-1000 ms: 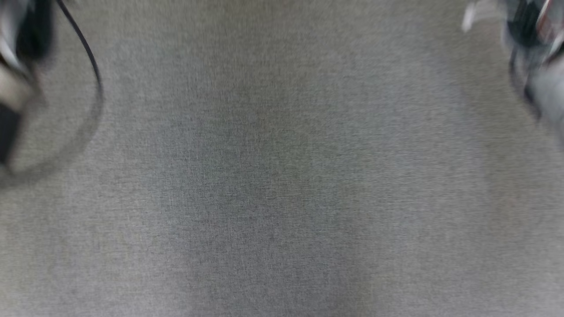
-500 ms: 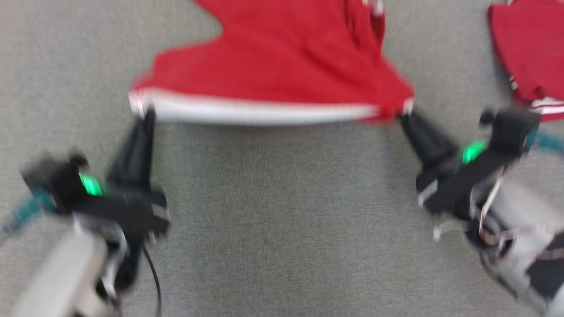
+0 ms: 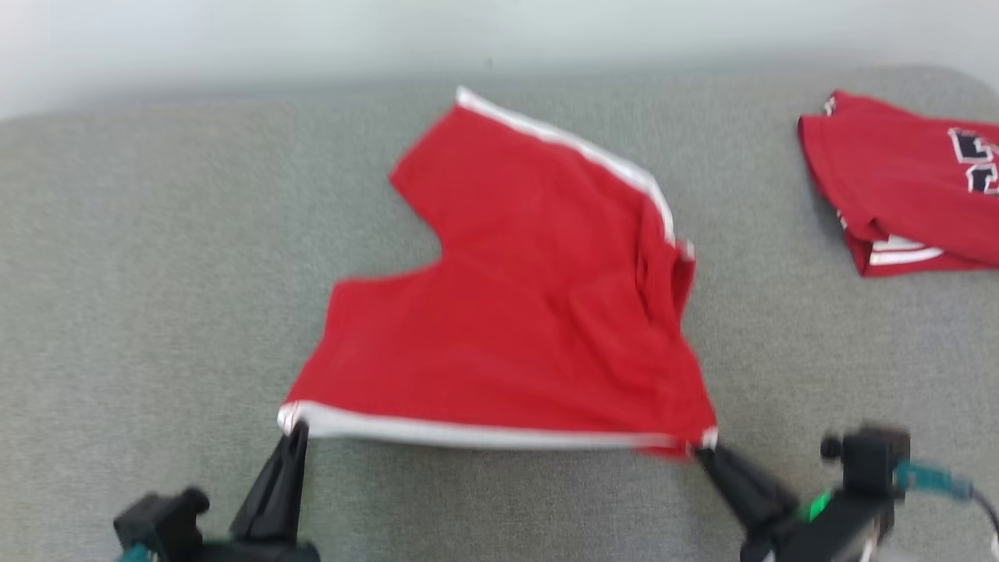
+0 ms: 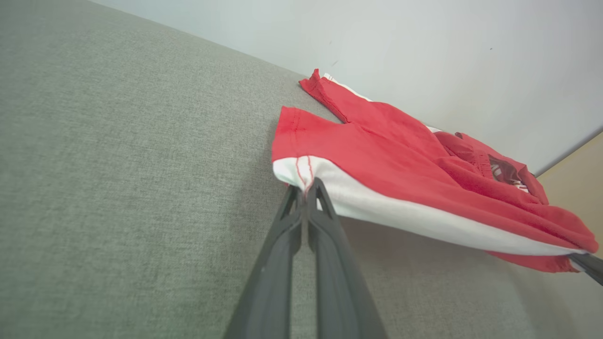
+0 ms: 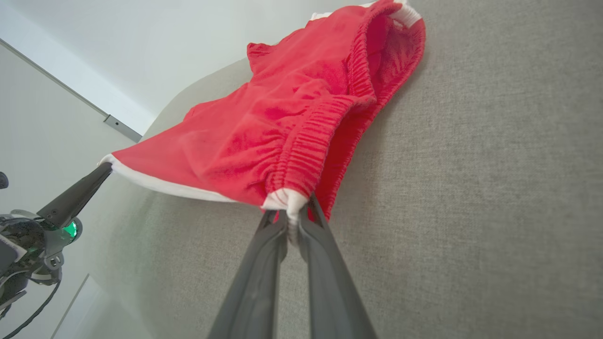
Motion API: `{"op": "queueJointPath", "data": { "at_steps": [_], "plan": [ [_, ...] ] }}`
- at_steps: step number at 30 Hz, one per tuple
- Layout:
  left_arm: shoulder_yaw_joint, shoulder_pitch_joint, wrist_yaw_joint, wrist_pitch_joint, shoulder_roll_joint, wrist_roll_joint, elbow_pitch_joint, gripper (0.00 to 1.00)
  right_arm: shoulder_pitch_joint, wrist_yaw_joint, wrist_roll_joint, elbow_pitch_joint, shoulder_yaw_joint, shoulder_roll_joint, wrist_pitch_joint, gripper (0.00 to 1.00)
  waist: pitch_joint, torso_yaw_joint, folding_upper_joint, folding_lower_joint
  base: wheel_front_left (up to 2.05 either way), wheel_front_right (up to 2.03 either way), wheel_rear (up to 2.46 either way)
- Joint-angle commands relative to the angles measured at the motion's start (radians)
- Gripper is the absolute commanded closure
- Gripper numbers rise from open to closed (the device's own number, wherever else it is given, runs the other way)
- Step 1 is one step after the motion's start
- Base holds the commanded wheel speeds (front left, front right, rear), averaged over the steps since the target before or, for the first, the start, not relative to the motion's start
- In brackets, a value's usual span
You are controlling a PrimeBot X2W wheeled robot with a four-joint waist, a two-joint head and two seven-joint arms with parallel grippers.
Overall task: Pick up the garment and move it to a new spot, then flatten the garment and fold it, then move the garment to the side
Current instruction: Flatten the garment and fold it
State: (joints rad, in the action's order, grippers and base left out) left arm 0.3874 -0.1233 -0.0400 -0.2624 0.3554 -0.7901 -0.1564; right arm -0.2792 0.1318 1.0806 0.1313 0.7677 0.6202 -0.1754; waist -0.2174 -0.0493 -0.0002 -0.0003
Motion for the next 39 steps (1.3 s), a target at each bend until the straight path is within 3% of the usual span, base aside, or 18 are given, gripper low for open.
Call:
{"op": "queueJointPath", "data": {
  "at_steps": [1, 9, 16, 27, 33, 39],
  "plan": [
    [-0.011, 0.027, -0.002, -0.003, 0.003, 0.011, -0.002, 1.0, 0.041, -0.003, -0.003, -0.011, -0.011, 0.007, 0.005, 1.0, 0.051, 0.014, 0.0002, 0.0003, 0.0, 0.0, 0.0],
    [-0.033, 0.108, -0.015, -0.003, -0.004, 0.037, 0.001, 1.0, 0.271, -0.003, -0.039, -0.109, -0.107, -0.021, 0.068, 1.0, 0.094, 0.021, 0.0002, 0.0003, 0.0, 0.0, 0.0],
    [-0.025, 0.037, -0.031, 0.01, 0.03, 0.072, 0.002, 1.0, 0.324, -0.003, -0.105, -0.177, -0.211, -0.103, 0.122, 1.0, 0.075, 0.001, 0.0002, 0.0003, 0.0, 0.0, 0.0],
    [0.036, -0.363, -0.079, 0.195, 0.124, 0.125, -0.016, 1.0, 0.171, -0.003, -0.156, -0.196, -0.304, -0.243, 0.148, 1.0, -0.04, -0.097, 0.0002, 0.0003, 0.0, 0.0, 0.0],
    [0.134, -0.593, -0.092, 0.295, 0.153, 0.133, -0.117, 1.0, 0.063, -0.003, -0.152, -0.137, -0.308, -0.314, 0.118, 1.0, -0.118, -0.159, 0.0002, 0.0003, 0.0, 0.0, 0.0],
    [0.243, -0.792, -0.089, 0.322, 0.18, 0.104, -0.228, 1.0, -0.042, -0.003, -0.14, -0.074, -0.293, -0.37, 0.068, 1.0, -0.197, -0.208, 0.0002, 0.0003, 0.0, 0.0, 0.0]
  ]
}}
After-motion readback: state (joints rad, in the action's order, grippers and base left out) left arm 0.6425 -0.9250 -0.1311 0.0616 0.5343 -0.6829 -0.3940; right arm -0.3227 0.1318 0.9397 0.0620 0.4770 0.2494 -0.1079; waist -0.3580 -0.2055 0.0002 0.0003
